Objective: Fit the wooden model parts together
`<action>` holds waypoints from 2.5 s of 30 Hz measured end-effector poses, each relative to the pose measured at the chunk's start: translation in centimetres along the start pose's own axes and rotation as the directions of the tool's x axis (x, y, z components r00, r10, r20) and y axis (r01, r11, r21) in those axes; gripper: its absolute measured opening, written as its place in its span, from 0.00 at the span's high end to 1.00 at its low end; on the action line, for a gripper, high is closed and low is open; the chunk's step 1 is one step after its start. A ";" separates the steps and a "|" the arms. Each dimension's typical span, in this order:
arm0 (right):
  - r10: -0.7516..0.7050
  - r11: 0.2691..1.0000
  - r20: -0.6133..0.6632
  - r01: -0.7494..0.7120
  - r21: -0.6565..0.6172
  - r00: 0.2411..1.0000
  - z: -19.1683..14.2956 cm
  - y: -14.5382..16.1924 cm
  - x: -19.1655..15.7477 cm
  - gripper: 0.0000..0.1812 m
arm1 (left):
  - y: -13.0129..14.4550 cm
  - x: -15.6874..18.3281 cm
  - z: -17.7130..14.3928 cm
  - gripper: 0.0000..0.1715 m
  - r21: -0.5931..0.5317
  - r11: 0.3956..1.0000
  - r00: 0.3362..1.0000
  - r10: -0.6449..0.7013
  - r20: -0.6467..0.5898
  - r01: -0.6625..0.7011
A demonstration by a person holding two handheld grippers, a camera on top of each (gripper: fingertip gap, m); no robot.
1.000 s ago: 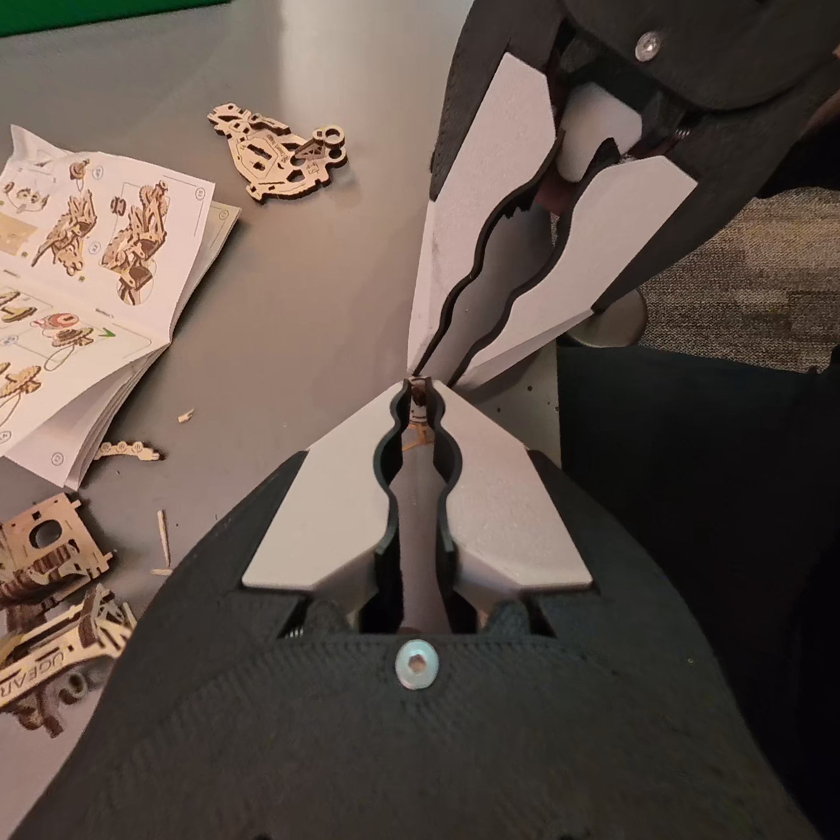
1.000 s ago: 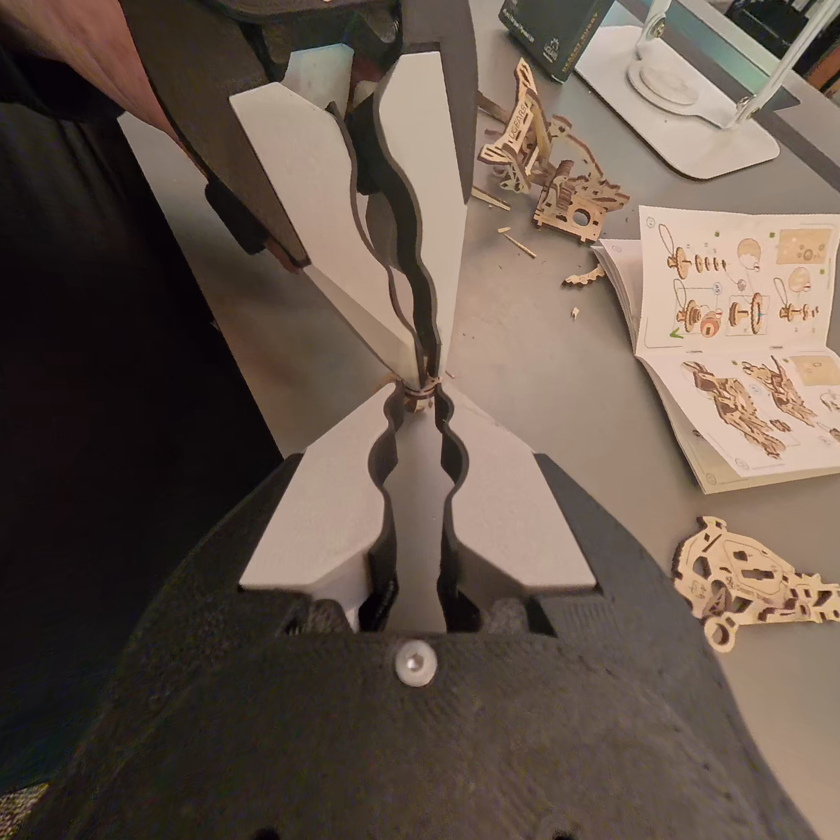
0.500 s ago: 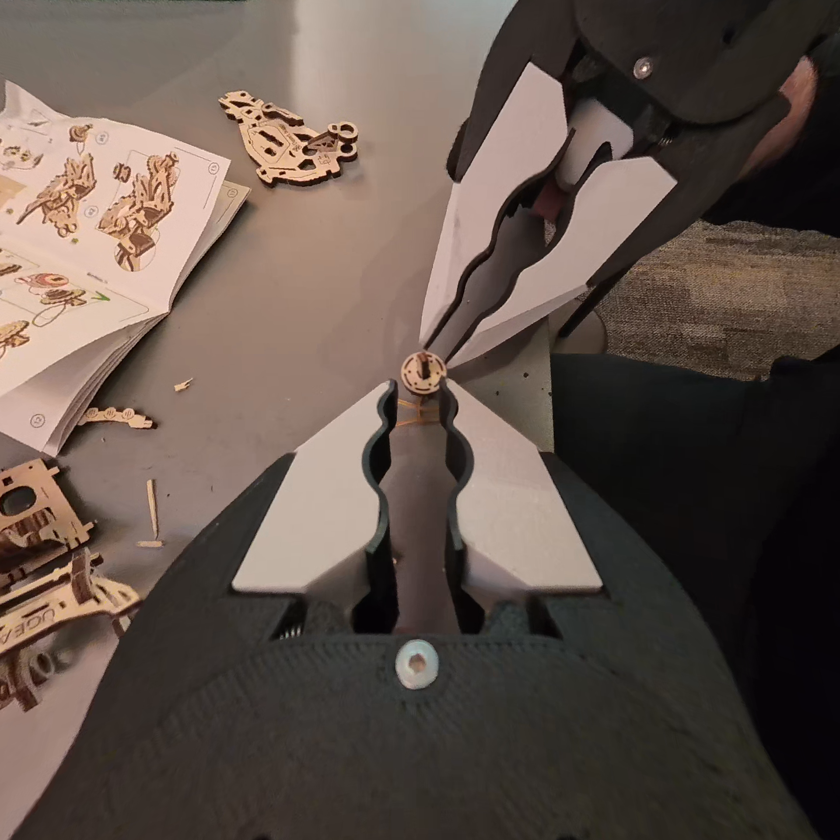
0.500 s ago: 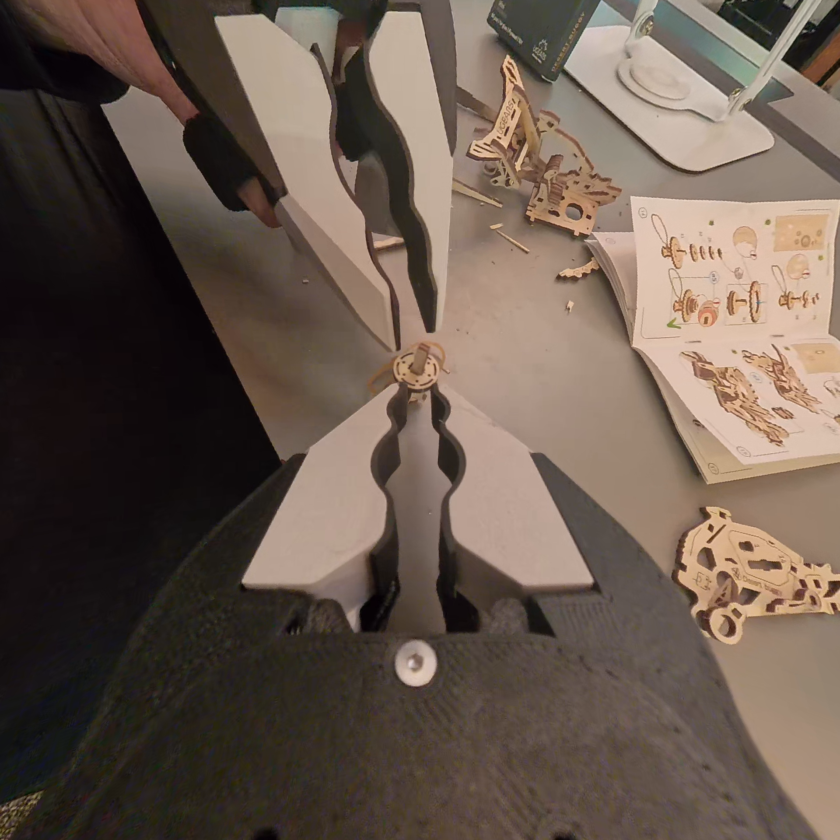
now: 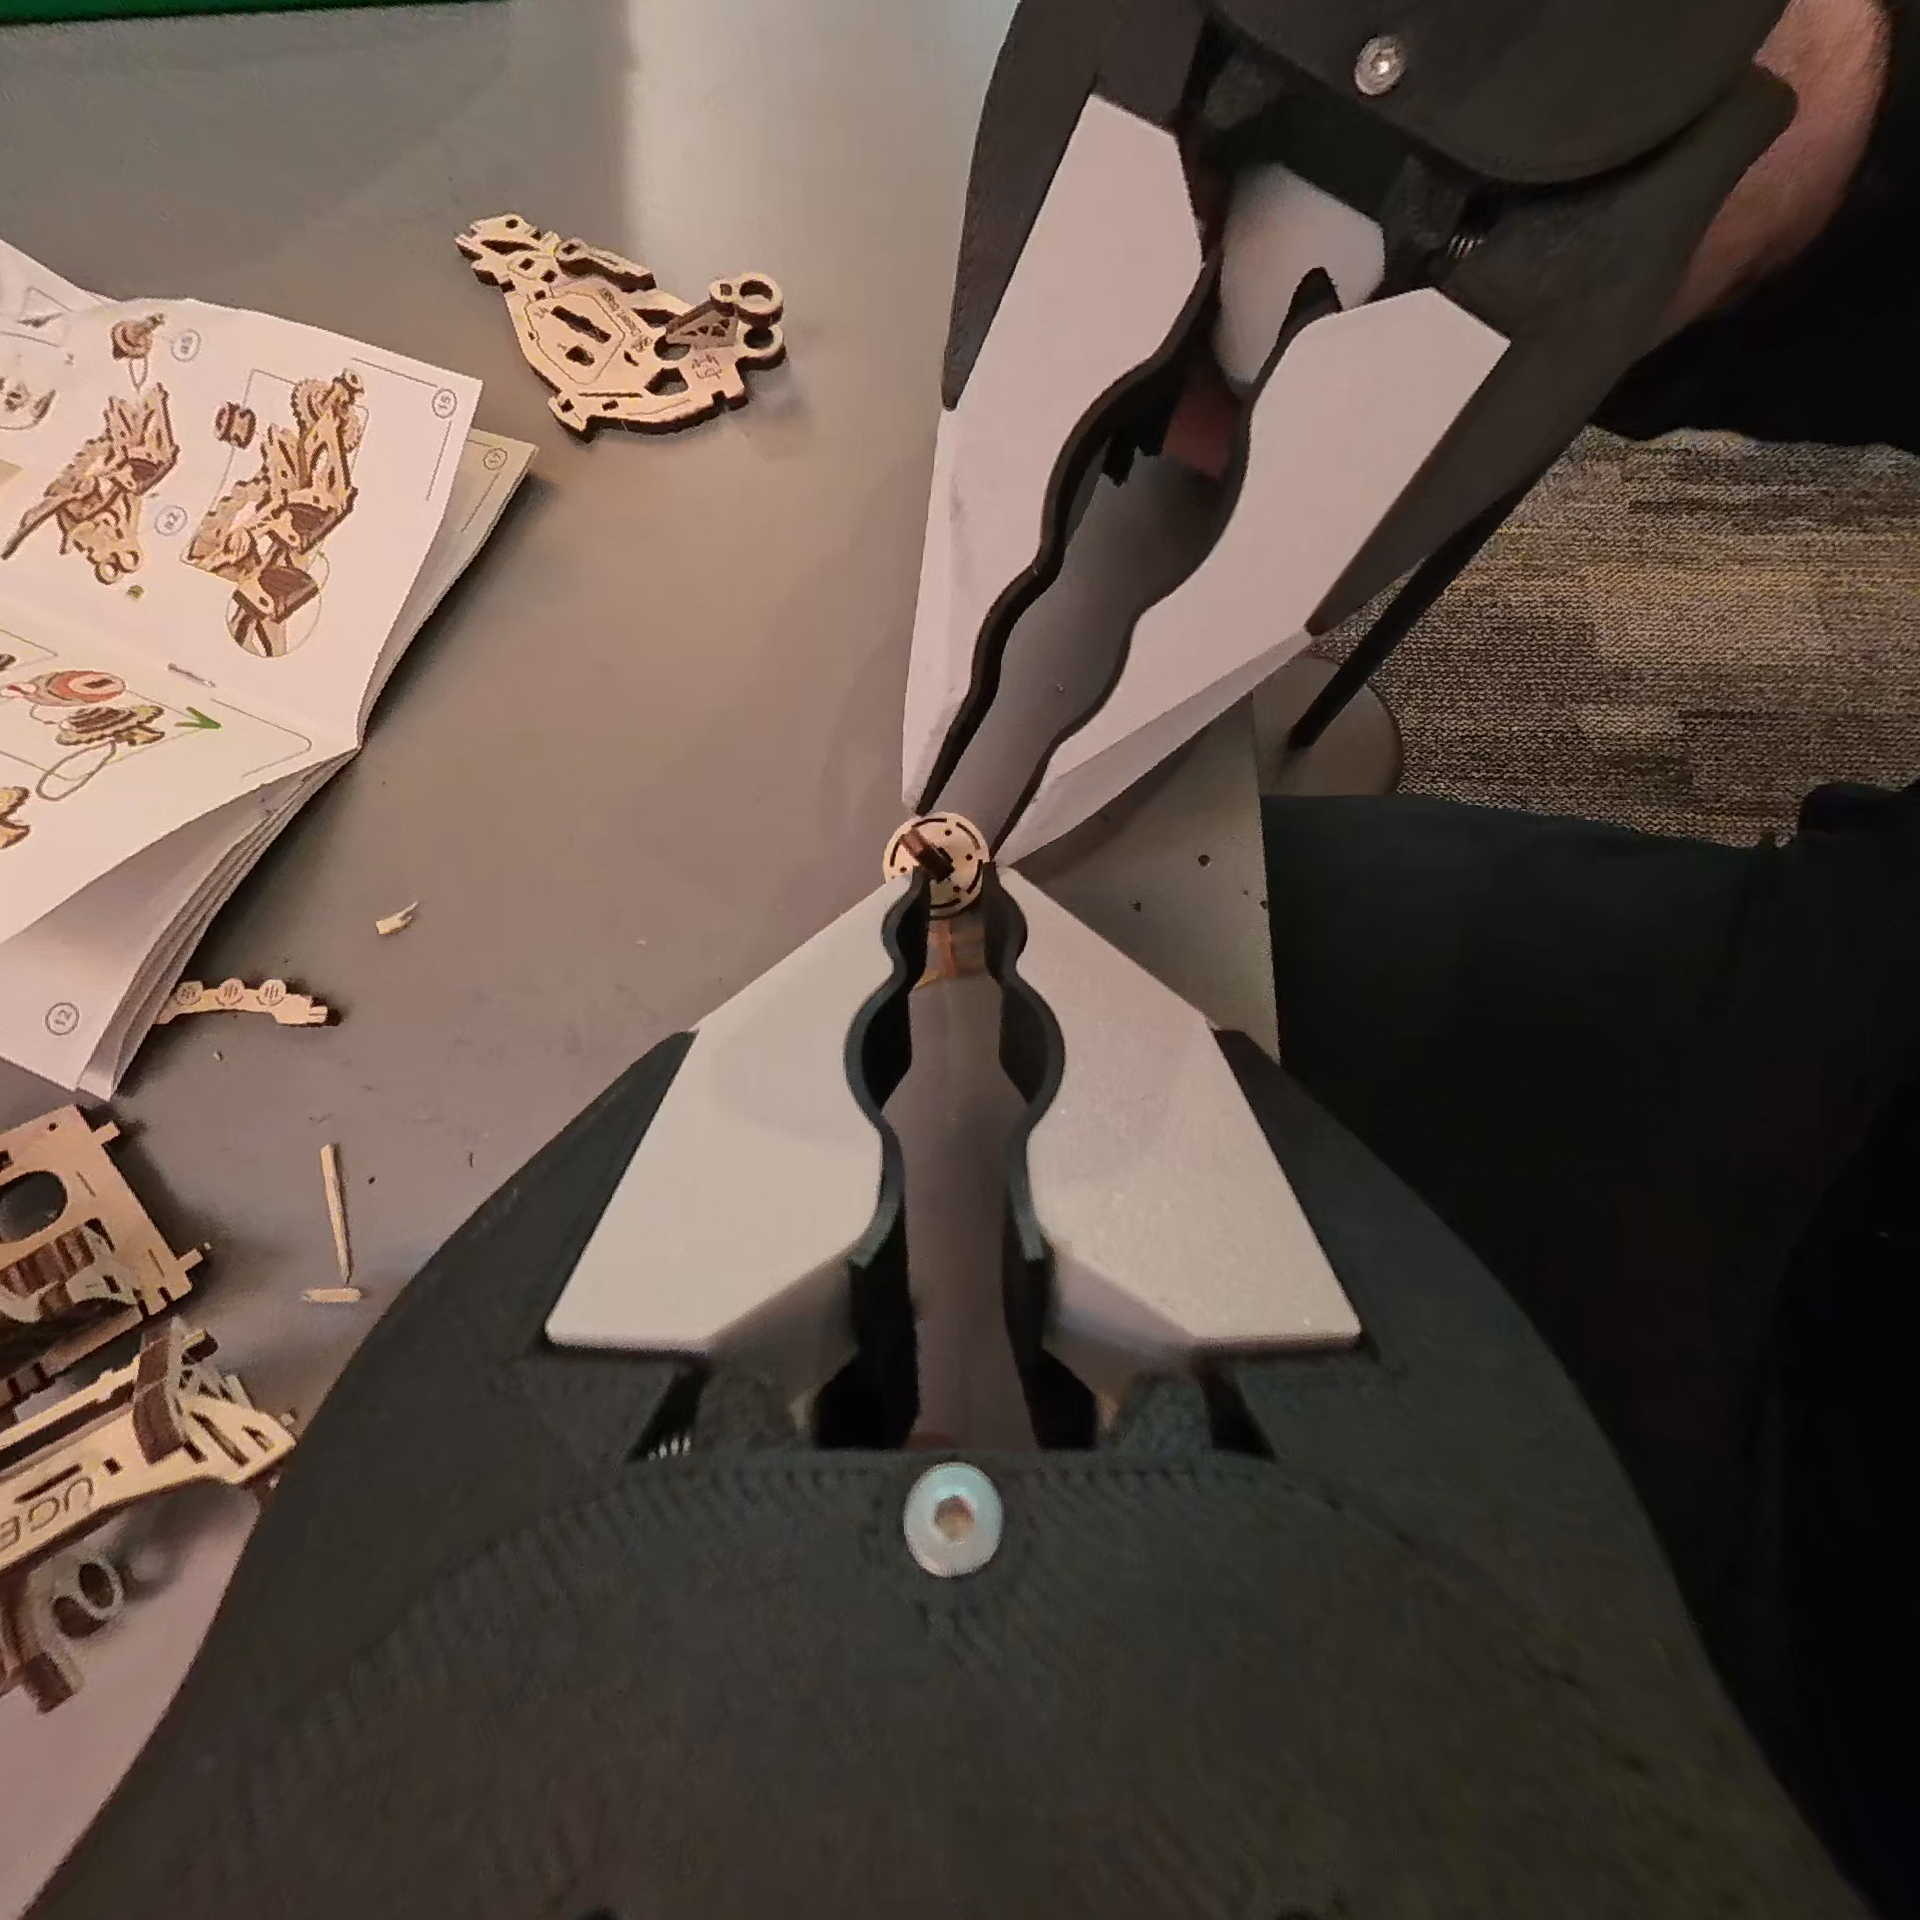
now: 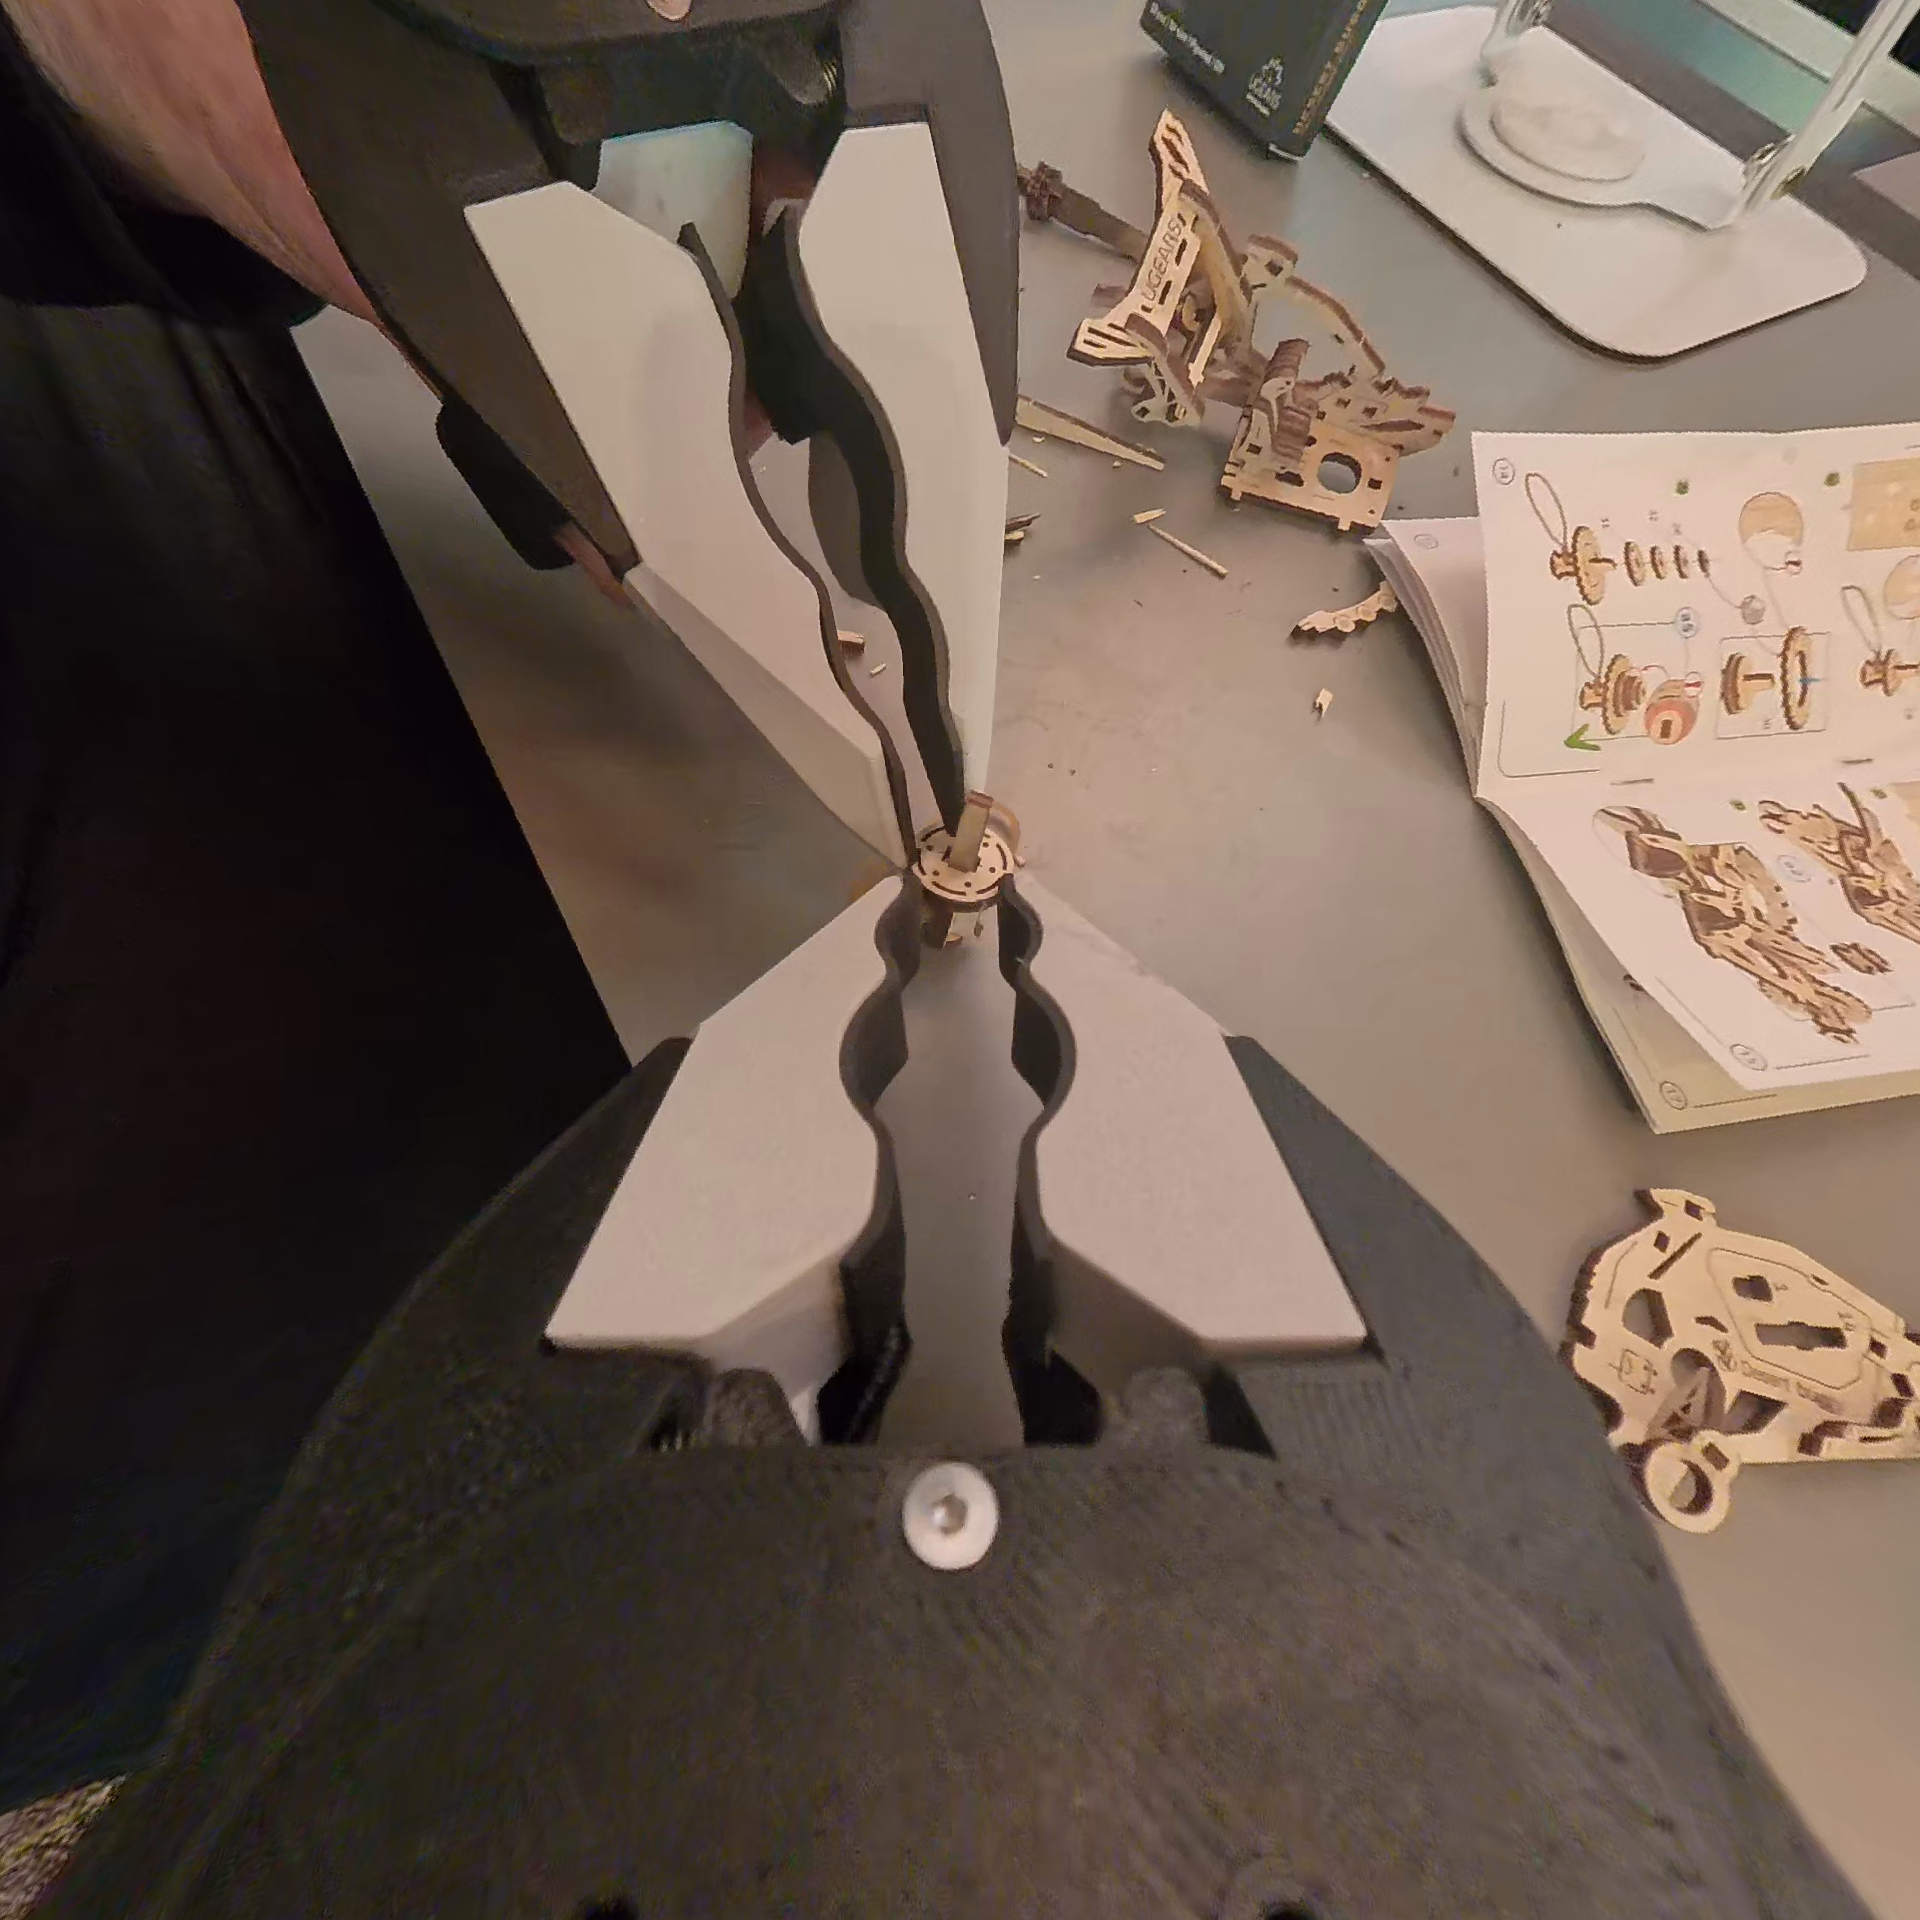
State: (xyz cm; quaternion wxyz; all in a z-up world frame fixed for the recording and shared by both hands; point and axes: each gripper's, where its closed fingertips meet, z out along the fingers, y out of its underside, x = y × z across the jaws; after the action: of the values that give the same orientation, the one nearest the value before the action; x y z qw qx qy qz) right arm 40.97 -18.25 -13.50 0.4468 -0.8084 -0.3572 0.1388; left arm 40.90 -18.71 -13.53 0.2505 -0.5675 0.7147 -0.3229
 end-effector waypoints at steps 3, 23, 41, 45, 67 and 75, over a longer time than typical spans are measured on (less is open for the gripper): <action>0.018 1.000 0.013 -0.018 -0.004 1.000 -0.1 0.1 0.1 0.94 | -0.2 0.0 0.1 0.95 0.010 1.000 1.000 0.003 0.006 -0.003; 0.002 1.000 0.008 -0.002 -0.008 1.000 -0.2 0.4 -0.2 0.94 | -0.3 0.0 -0.4 0.93 0.075 0.997 0.998 0.000 0.055 -0.004; -0.017 1.000 -0.002 0.017 -0.010 1.000 0.0 0.3 -0.3 0.94 | 0.4 0.0 0.1 0.90 0.094 0.995 0.999 -0.028 0.040 0.024; -0.014 1.000 0.001 0.014 -0.011 1.000 0.0 0.3 -0.3 0.94 | 0.4 0.0 0.1 0.90 0.094 0.996 0.998 -0.015 0.061 0.009; 0.072 0.997 0.001 -0.072 0.030 0.997 -2.0 0.7 0.7 0.90 | 0.5 0.1 -1.1 0.87 0.064 0.998 0.998 -0.008 0.062 0.004; 0.012 0.996 -0.035 -0.009 0.091 0.999 -6.1 -2.6 0.0 0.88 | 2.3 -1.0 -10.3 0.79 0.098 0.992 0.964 -0.103 0.243 0.081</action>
State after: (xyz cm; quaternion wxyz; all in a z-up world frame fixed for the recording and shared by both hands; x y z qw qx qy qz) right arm 43.11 -21.11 -7.94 0.4885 -0.7916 -0.3382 0.1427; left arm 32.20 -15.55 -8.40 0.3471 -0.6246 0.6359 -0.2917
